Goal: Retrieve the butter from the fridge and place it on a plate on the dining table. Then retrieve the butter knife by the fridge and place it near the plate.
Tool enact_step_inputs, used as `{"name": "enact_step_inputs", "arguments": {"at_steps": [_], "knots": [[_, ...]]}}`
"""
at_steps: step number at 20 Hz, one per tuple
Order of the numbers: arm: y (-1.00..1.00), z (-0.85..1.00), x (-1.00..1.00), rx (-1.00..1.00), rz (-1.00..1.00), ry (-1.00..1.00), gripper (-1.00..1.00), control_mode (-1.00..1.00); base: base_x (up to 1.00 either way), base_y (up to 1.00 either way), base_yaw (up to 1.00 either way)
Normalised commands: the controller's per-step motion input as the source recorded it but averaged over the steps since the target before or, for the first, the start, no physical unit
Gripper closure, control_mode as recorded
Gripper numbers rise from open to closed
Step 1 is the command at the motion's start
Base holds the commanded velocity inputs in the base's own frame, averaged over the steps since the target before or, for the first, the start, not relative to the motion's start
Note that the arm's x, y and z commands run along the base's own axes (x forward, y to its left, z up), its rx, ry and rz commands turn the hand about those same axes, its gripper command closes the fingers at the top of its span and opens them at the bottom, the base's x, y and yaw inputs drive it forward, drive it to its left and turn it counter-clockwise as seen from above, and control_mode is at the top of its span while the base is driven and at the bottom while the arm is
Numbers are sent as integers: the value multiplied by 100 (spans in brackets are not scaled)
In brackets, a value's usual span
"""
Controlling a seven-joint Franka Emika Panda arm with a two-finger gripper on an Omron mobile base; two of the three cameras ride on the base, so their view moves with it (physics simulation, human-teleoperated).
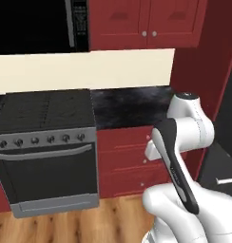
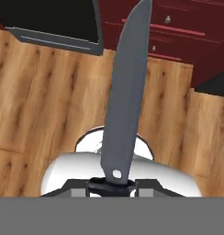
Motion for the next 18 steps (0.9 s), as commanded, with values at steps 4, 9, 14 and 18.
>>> {"name": "enact_step_inputs", "arguments": {"at_steps": [4,9,14,18], "knots": [[0,0,0,0,0,0,100,100,-17,89,46],[0,0,0,0,0,0,100,100,2,100,36],[0,0,0,0,0,0,100,100,21,100,29],[0,0,0,0,0,0,100,100,41,77,35]]}}
